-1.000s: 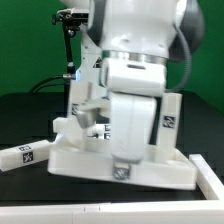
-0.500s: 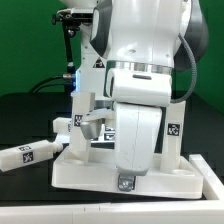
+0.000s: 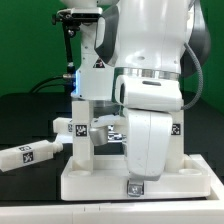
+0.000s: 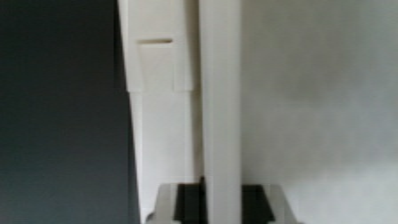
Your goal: Assemble desk
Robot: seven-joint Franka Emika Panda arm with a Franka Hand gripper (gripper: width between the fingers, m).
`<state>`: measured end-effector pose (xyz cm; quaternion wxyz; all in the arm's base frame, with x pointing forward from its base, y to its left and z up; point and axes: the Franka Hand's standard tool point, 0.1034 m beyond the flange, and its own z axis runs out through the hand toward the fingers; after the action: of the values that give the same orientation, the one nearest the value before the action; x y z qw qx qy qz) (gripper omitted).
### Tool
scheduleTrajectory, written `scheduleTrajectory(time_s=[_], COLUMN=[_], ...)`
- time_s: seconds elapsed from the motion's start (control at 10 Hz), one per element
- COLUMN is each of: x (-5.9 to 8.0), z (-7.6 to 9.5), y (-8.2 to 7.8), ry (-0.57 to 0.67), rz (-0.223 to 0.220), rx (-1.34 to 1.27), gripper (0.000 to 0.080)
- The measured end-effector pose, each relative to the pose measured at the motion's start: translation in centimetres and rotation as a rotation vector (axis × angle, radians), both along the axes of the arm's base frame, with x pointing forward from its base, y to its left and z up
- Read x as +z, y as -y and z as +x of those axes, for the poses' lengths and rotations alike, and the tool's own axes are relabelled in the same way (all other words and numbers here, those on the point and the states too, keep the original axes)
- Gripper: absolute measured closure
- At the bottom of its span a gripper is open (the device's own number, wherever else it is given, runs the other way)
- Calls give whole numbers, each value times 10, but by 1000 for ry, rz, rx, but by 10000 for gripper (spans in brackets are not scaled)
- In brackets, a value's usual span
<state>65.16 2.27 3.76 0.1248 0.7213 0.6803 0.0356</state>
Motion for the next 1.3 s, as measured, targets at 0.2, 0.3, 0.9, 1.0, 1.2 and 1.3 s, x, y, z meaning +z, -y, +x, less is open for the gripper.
scheduleTrajectory(time_s=[0.2, 0.3, 0.9, 1.0, 1.2, 1.3], x=[-3, -5, -6, -5, 29, 46], z=[-1, -1, 0, 0, 1, -2], y=[-4, -3, 0, 1, 5, 8], ry=[1, 0, -4, -3, -22, -26], rz=[1, 1, -5, -5, -6, -3], rx=[-19, -28, -30, -32, -65, -80], gripper=[757, 757, 598, 464, 282, 189])
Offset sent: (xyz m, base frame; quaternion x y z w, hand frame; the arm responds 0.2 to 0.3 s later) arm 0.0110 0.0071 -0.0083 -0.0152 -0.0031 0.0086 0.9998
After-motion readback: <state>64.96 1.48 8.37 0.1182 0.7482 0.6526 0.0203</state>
